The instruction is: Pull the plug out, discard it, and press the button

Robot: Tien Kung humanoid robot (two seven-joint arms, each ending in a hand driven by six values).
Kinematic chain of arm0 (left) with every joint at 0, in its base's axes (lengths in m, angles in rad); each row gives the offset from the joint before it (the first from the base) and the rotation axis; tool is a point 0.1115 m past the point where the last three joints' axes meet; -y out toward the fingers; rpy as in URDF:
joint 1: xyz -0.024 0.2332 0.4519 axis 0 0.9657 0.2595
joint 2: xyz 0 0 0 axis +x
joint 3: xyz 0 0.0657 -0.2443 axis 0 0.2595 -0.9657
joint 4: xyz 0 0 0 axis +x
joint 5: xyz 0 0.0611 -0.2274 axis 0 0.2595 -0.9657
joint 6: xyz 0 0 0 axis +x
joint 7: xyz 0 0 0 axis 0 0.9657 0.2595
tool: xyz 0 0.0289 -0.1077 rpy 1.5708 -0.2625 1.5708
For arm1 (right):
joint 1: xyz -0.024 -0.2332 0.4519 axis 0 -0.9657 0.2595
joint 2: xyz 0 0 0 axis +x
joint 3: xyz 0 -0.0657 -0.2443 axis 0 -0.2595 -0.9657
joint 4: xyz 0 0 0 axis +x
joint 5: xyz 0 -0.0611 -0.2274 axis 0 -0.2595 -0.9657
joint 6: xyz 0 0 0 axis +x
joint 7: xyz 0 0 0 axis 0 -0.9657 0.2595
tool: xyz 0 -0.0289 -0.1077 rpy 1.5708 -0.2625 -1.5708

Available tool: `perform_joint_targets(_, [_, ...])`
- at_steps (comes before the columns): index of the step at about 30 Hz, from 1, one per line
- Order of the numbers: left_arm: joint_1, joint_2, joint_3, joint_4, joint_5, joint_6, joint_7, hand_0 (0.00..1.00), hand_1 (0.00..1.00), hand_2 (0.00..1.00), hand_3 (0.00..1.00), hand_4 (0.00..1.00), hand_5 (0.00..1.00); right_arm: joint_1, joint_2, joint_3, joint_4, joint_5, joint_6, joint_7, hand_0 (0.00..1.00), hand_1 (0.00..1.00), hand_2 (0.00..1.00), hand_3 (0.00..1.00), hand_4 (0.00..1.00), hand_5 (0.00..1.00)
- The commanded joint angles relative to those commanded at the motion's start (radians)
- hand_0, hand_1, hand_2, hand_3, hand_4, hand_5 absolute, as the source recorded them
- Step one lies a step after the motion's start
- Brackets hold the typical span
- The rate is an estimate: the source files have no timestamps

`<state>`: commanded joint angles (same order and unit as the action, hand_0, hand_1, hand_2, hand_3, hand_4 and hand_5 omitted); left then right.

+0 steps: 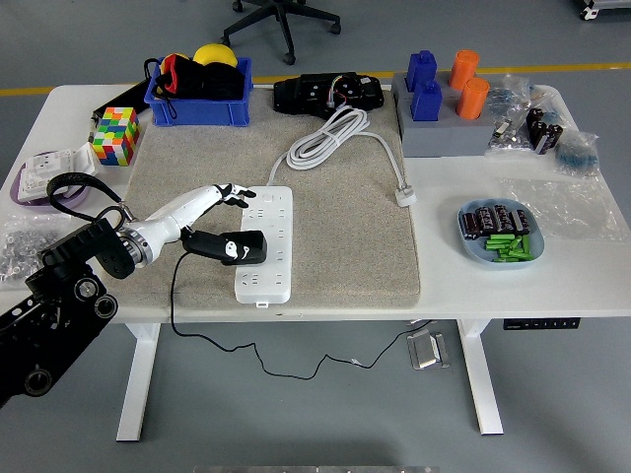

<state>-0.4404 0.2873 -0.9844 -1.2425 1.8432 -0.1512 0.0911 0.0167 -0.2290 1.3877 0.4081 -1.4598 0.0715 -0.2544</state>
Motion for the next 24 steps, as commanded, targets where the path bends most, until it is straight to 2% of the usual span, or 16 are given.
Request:
perform_joint_targets(7, [-0.020,0.000,0.037,0.028,0.014,0.021,0.001,0.803,0.739,0.683,0.777,0.965,0.002,-0.004,-0.001,-0.003,-0.001,0.000,0.000,0.000,0.767,0.729,0.724,0.713,0.883,0.658])
perform_joint_targets(8, [-0.021,0.000,0.041,0.029,0.013,0.023,0.001,0.769,0.658,0.603,0.692,0.926,0.002,-0.004,-0.001,-0.004,-0.001,0.000,0.000,0.000,0.767,0.729,0.724,0.713,0.883,0.658])
perform_joint_targets(13, [-0.023,-0.003,0.051,0.033,0.000,0.037,-0.004,0.769,0.658,0.603,0.692,0.926,0.002,-0.005,-0.001,-0.003,0.000,0.000,0.000,0.000,0.767,0.729,0.724,0.713,0.883,0.658])
perform_joint_targets(14, [-0.025,-0.005,0.054,0.035,-0.004,0.045,-0.009,0.690,0.558,0.522,0.601,0.908,0.002,-0.005,-0.001,-0.004,0.000,-0.001,0.001,0.000,0.767,0.729,0.724,0.713,0.883,0.658])
perform_joint_targets(19, [-0.031,-0.007,0.063,0.045,-0.027,0.067,-0.026,0.690,0.558,0.522,0.601,0.908,0.002,-0.005,0.000,-0.001,0.000,-0.002,0.000,0.000,0.767,0.729,0.724,0.713,0.883,0.658])
perform_joint_targets(20, [-0.031,-0.008,0.063,0.046,-0.029,0.068,-0.026,0.624,0.468,0.479,0.561,0.823,0.002,-0.005,0.000,0.000,0.000,-0.002,0.000,0.000,0.767,0.729,0.724,0.713,0.883,0.658])
perform_joint_targets(24, [-0.029,-0.008,0.063,0.050,-0.037,0.067,-0.023,0.624,0.468,0.479,0.561,0.823,0.002,-0.007,0.002,0.001,0.000,-0.002,0.000,0.000,0.767,0.729,0.724,0.713,0.883,0.658])
